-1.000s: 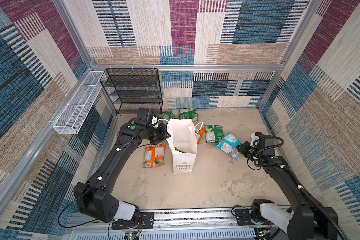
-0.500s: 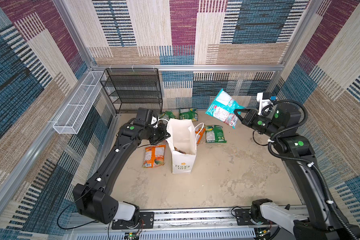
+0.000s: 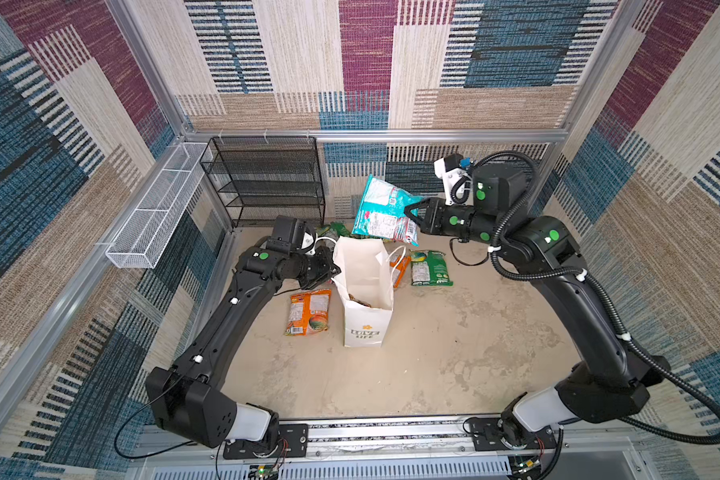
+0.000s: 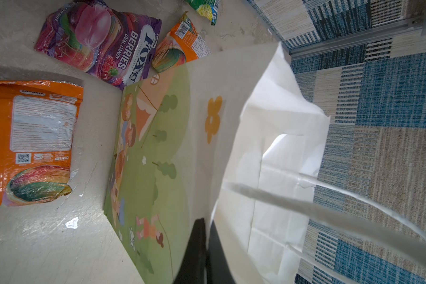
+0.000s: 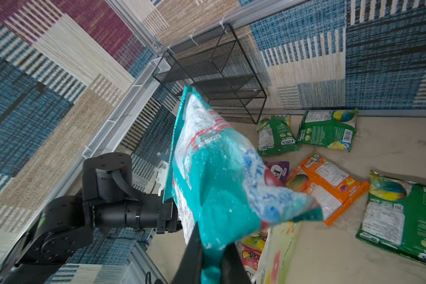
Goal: Place the snacks into the paper bag
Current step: 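Lift the teal packet with the right gripper and carry it into the bag, then release the teal packet into the bag and raise the right gripper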
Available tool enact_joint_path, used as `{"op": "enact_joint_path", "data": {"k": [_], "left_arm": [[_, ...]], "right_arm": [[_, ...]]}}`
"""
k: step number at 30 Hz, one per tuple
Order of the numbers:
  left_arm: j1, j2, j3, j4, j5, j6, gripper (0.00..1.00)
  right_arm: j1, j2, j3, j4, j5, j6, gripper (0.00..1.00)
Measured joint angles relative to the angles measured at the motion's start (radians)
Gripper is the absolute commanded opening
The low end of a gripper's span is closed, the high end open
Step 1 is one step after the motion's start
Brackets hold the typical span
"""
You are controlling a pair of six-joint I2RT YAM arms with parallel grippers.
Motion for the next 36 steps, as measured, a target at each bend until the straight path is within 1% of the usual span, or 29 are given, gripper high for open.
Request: {"op": "enact_joint_path", "data": {"k": [3,8,11,16,27,33,36], "left_arm": [[0.000,0.002,0.000,0.003,0.000,0.000,0.00],[0.002,0.004,0.000,0.006,0.010,0.000,0.00],[0.002,0.004,-0.001,0.007,0.014,0.000,0.00],[0.004,0.004,-0.001,0.008,0.014,0.000,0.00],[0.005,0.004,-0.002,0.010,0.014,0.000,0.00],[0.006,0.004,-0.002,0.010,0.014,0.000,0.00],[0.006,0.004,-0.002,0.010,0.014,0.000,0.00]], "right_arm": [[0.061,0.051,0.043,-0.065,0.061,-0.035,0.00],[0.143,0.117,0.050,-0.182,0.174,-0.063,0.00],[0.162,0.128,0.048,-0.225,0.222,-0.067,0.00],[0.171,0.133,0.027,-0.239,0.280,-0.067,0.00],[0.213,0.185,0.024,-0.277,0.328,-0.067,0.01],[0.227,0.203,0.024,-0.279,0.331,-0.067,0.13],[0.229,0.203,0.024,-0.278,0.329,-0.070,0.15]]}}
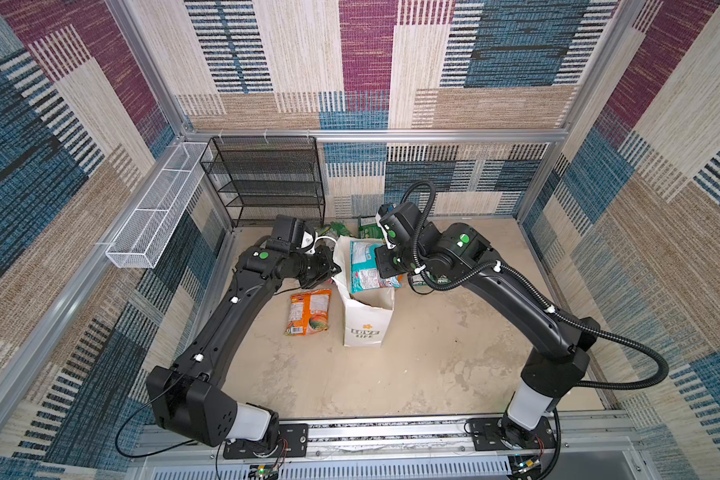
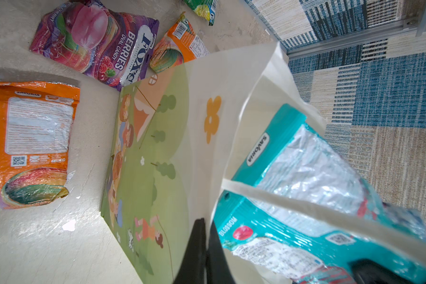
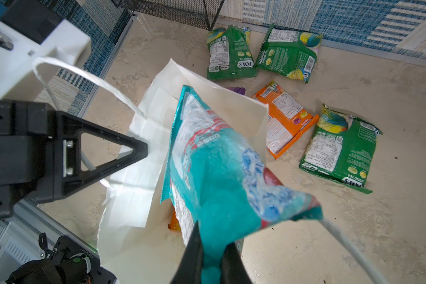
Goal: Place the snacks into the paper bag
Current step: 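Release the teal packet into the bag and raise the right gripper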
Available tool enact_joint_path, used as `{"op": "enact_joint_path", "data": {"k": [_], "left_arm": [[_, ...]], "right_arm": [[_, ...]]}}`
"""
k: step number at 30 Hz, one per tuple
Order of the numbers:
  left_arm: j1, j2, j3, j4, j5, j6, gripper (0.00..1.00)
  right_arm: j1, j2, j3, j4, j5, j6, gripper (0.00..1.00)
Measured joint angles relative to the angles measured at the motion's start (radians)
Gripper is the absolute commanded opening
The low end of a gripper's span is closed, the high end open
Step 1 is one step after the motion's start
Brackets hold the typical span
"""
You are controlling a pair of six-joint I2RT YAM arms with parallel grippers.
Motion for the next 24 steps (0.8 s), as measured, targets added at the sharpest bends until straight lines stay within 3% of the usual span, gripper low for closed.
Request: {"op": "enact_joint_path", "data": {"k": [13,18,24], "left_arm": [[0.000,0.000,-0.001,-0.003,0.001,0.000,0.00],[0.002,0.000,-0.002,0.002,0.001,0.000,0.00],[0.002,0.000,-0.002,0.002,0.002,0.000,0.00]], "right_arm": [[0.003,-0.040,-0.004,0.040,-0.032,-0.004,0.31],[0.003,-0.128,-0.014,0.116,-0.074,-0.013,0.52],[-0.001,-0.222,-0.049,0.186,-0.024,-0.019,0.70]]}}
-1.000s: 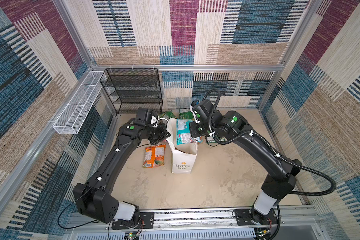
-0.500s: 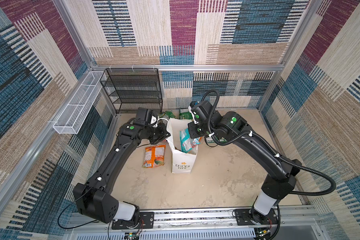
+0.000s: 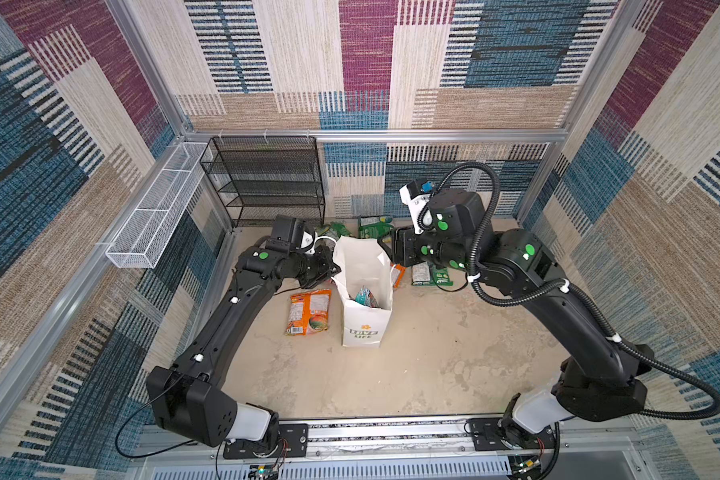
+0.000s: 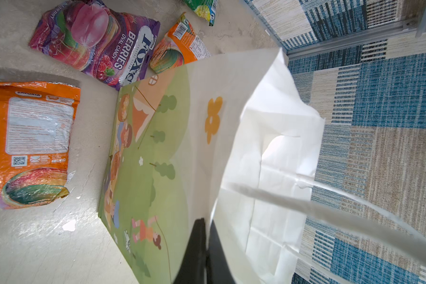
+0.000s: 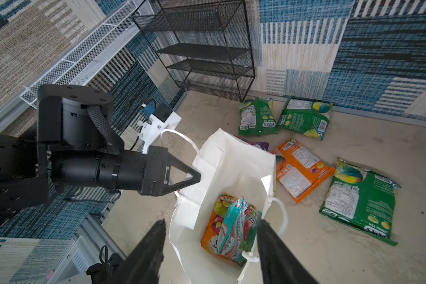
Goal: Place the snacks into the paper bag
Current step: 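Release the teal packet into the bag and raise the right gripper, then move the right gripper down to the green Fox's packet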
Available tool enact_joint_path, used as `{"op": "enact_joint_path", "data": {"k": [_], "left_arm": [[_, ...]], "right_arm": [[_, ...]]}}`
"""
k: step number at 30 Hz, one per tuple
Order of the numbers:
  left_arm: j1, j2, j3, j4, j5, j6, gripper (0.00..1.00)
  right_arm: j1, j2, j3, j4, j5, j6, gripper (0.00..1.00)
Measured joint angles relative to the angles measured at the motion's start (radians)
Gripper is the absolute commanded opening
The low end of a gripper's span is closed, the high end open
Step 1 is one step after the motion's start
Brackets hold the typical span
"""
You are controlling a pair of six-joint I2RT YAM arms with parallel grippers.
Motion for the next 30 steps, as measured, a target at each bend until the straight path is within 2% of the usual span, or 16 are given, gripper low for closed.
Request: {"op": "enact_joint_path", "data": {"k": [4,6,12,16,23,27,30], "left_arm": [[0.000,0.000,0.000,0.000,0.000,0.000,0.00],[0.000,0.000,0.000,0.000,0.000,0.000,0.00],[0.000,-0.001,0.000,0.000,0.001,0.000,0.00],[0.001,-0.002,0.000,0.000,0.001,0.000,0.00],[0.004,-0.002,0.000,0.000,0.002,0.000,0.00],[0.008,-0.003,0.000,-0.001,0.002,0.000,0.00],[0.013,-0.003,0.000,-0.001,0.005,0.000,0.00]], "right_arm": [[-0.024,-0.050,-0.049,0.024,0.045,0.001,0.84],[-0.061,-0.089,-0.097,0.045,0.054,0.001,0.88],[-0.313,-0.244,-0.378,0.176,0.000,0.016,0.92],[-0.496,-0.308,-0.607,0.295,-0.105,0.017,0.92],[-0.759,-0.267,-0.965,0.523,-0.303,0.023,0.88],[-0.853,-0.173,-1.099,0.656,-0.388,0.044,0.79],[-0.865,-0.084,-1.130,0.732,-0.428,0.052,0.76]]}}
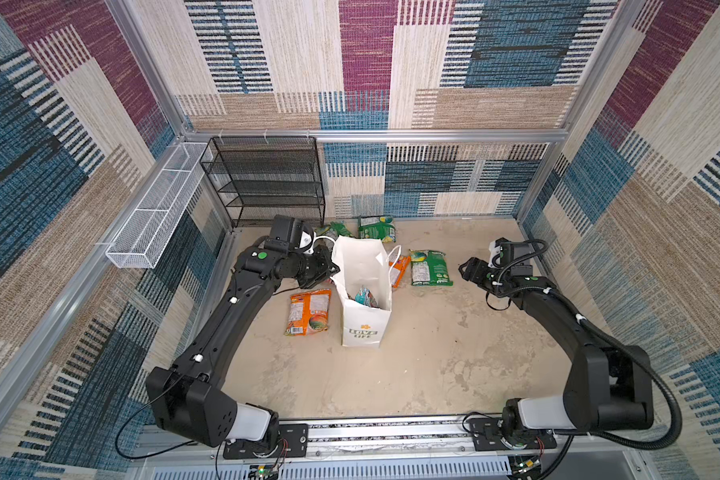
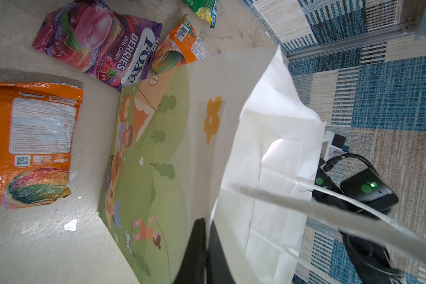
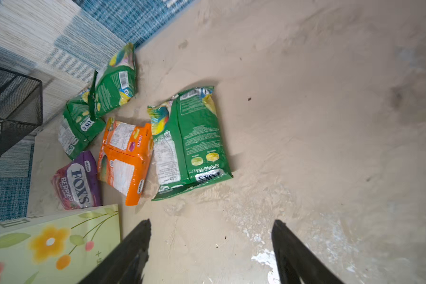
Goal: Place the snacks into the paper bag
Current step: 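Move the right gripper down to the green Fox's packet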
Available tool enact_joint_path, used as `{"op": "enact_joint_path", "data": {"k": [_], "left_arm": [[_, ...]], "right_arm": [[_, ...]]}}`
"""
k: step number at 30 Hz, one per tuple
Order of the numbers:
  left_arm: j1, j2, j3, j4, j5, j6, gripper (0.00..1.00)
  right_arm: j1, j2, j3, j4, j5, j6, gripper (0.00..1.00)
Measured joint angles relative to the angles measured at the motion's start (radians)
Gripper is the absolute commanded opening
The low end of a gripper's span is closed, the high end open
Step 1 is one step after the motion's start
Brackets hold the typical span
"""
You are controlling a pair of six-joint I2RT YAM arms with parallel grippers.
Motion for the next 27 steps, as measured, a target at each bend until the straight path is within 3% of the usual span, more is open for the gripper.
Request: {"op": "enact_joint_path", "data": {"k": [4,10,19,27], "left_arm": [[0.008,0.000,0.000,0.000,0.003,0.000,0.00],[0.010,-0.002,0.000,0.000,0.006,0.000,0.00],[0.016,-0.002,0.000,0.000,0.017,0.000,0.00],[0.020,-0.002,0.000,0.000,0.021,-0.003,0.00]], "right_arm": [[-0.006,0.122,0.010,0.074,-0.066,0.000,0.68],[-0.006,0.272,0.077,0.101,-0.116,0.006,0.64],[-0.006,0.404,0.150,0.099,-0.145,0.008,0.58],[-0.007,0.487,0.210,0.109,-0.172,0.000,0.44]]}}
